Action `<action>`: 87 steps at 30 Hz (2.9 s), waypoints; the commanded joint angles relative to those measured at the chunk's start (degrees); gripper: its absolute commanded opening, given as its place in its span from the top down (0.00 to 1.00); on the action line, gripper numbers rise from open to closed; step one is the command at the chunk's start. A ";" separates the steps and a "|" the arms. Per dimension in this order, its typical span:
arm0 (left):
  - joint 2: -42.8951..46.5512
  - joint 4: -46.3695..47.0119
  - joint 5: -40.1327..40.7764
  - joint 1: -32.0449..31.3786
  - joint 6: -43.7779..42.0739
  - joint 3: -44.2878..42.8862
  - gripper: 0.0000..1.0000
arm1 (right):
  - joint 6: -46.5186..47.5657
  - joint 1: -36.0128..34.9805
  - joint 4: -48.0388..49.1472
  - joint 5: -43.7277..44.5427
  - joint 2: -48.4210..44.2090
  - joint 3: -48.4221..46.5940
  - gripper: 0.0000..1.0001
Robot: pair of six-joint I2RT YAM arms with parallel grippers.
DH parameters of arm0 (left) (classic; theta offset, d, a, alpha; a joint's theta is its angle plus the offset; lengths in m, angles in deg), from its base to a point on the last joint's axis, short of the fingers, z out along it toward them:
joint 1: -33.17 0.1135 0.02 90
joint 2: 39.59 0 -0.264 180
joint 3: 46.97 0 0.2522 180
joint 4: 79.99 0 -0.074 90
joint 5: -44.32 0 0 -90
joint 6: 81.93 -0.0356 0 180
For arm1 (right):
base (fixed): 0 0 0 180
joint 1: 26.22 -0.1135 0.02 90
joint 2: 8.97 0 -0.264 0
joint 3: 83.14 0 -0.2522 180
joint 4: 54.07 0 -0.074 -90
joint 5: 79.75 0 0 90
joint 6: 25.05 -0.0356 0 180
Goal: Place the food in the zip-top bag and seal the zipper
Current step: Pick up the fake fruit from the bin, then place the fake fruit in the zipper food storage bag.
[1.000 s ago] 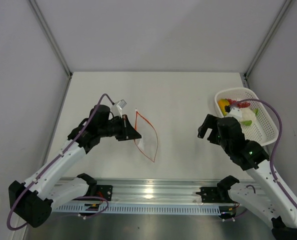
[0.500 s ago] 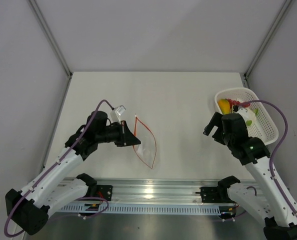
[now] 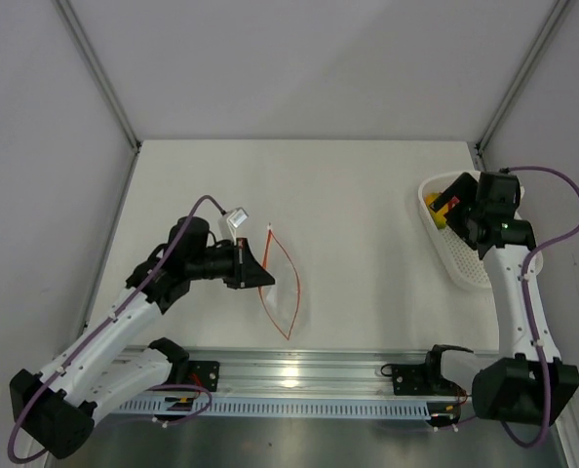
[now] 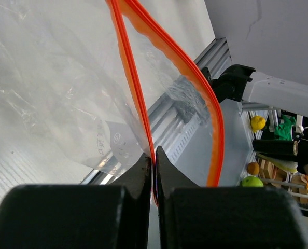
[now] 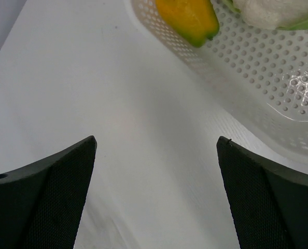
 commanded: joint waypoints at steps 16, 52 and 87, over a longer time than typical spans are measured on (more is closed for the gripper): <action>-7.80 -0.69 0.99 -0.35 -0.35 -10.32 1.00 | 2.87 4.95 19.88 6.11 34.58 -9.57 0.02; -19.24 -1.22 -1.30 -2.01 -0.09 -12.79 0.99 | 12.55 5.57 24.27 0.57 40.87 -14.16 0.88; -8.25 0.80 3.80 -6.67 5.89 -2.59 0.99 | 0.25 -27.45 8.09 -13.07 -18.84 9.05 1.00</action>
